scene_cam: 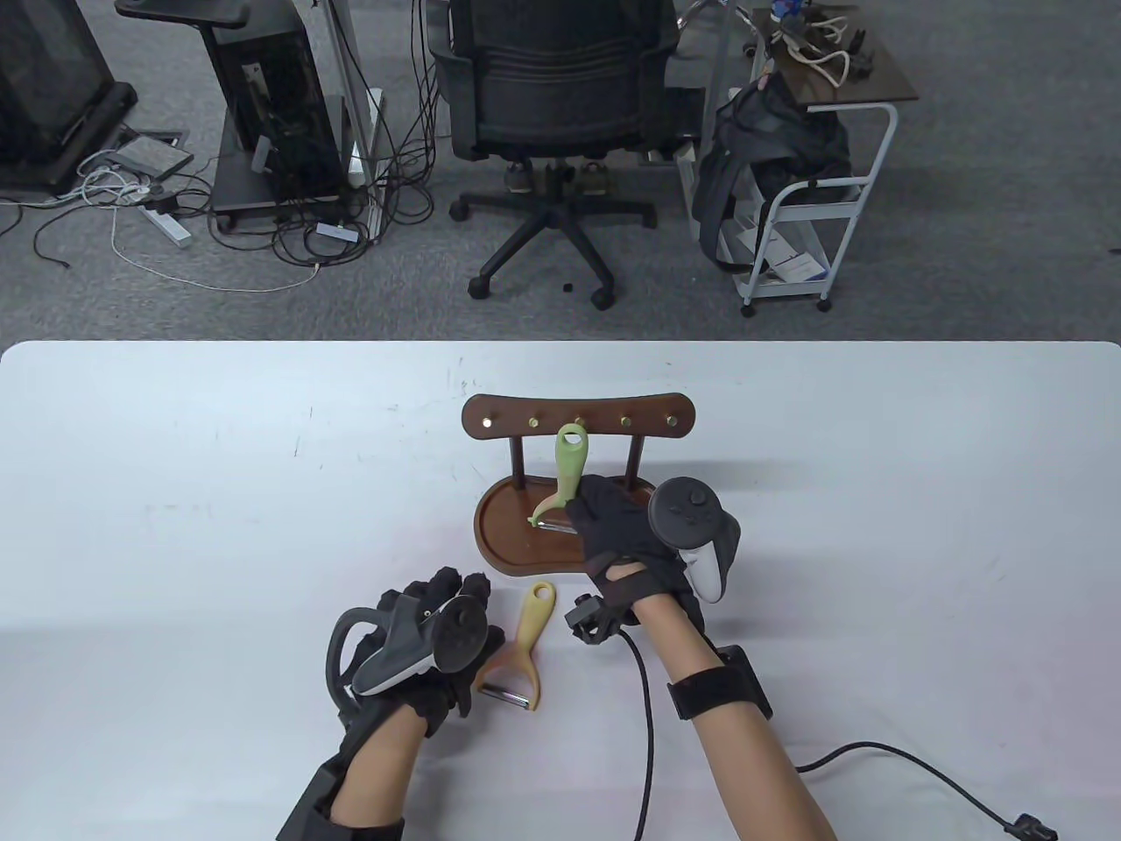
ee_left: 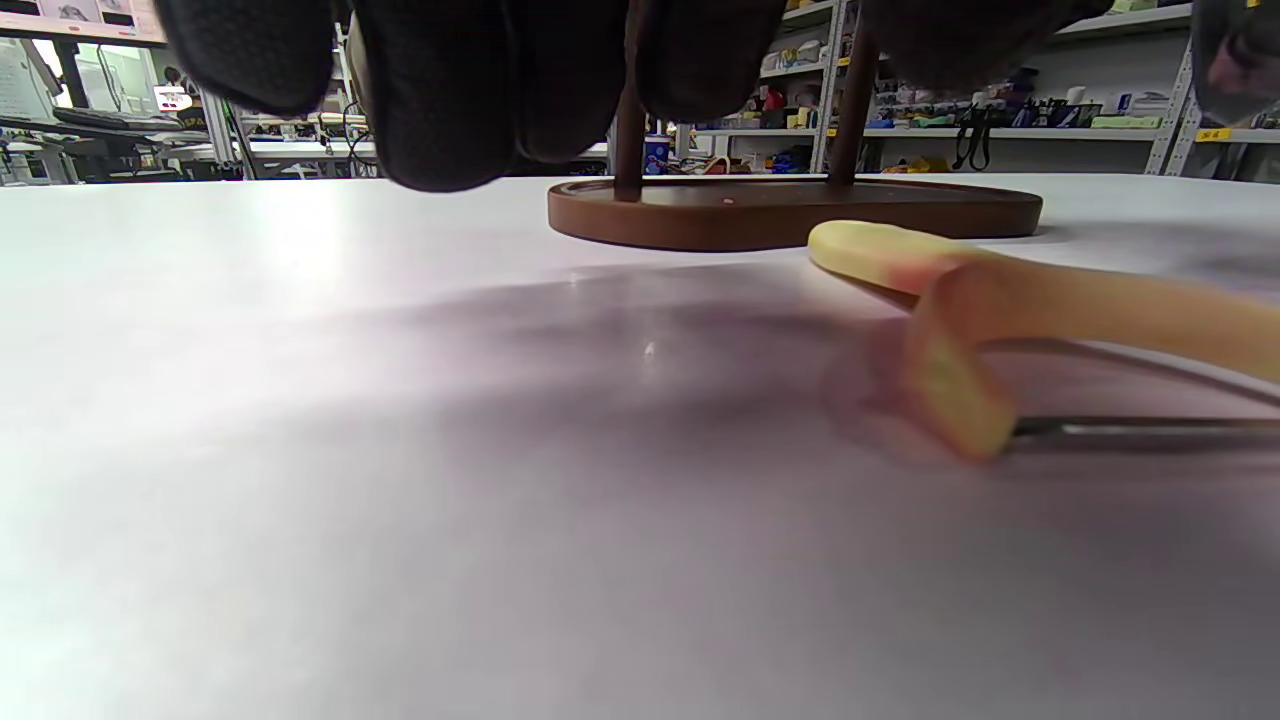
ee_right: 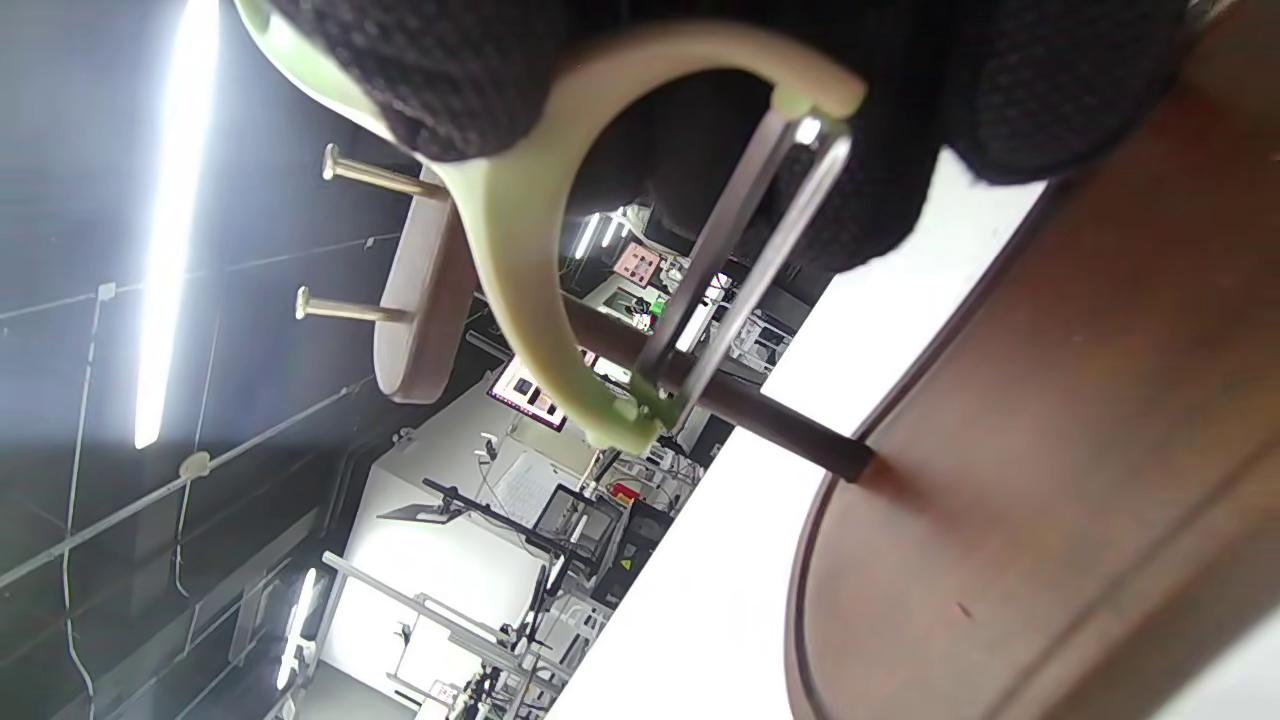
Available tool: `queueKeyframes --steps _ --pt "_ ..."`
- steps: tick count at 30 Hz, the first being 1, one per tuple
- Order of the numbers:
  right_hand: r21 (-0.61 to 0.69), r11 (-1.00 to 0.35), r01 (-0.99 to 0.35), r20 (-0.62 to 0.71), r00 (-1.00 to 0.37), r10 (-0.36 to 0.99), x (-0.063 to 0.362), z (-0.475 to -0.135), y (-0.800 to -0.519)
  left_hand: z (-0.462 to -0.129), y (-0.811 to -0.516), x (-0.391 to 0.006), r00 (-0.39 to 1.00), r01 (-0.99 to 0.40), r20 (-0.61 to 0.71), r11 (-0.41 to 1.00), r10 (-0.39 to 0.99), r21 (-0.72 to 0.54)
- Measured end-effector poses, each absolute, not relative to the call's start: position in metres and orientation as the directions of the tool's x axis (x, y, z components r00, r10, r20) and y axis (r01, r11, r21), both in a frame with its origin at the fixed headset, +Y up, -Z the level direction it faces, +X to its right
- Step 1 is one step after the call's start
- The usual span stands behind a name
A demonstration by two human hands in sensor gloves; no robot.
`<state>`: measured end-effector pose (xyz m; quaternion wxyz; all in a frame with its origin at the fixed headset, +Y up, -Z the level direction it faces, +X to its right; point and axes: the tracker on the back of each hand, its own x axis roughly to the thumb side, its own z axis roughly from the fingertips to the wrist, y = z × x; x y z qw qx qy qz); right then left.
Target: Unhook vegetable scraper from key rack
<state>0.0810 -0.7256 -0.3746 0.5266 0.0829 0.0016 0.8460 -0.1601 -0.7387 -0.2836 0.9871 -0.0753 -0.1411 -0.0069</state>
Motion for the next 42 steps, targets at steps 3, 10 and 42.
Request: queueKeyframes --steps 3,10,42 --pt "0.08 -0.462 -0.883 0.129 -0.45 0.884 0.084 -0.367 -0.725 -0.283 -0.738 -0.158 0.957 0.037 0.289 0.988 0.008 -0.15" --pt "0.06 -0.5 -0.864 0.104 -0.493 0.864 0.096 -0.349 -0.724 -0.28 -0.736 -0.151 0.948 0.032 0.318 0.988 0.019 -0.154" --pt "0.17 -0.577 -0.799 -0.045 -0.591 0.805 0.14 -0.289 -0.752 -0.276 -0.739 -0.148 0.938 0.007 0.341 0.977 0.068 -0.215"
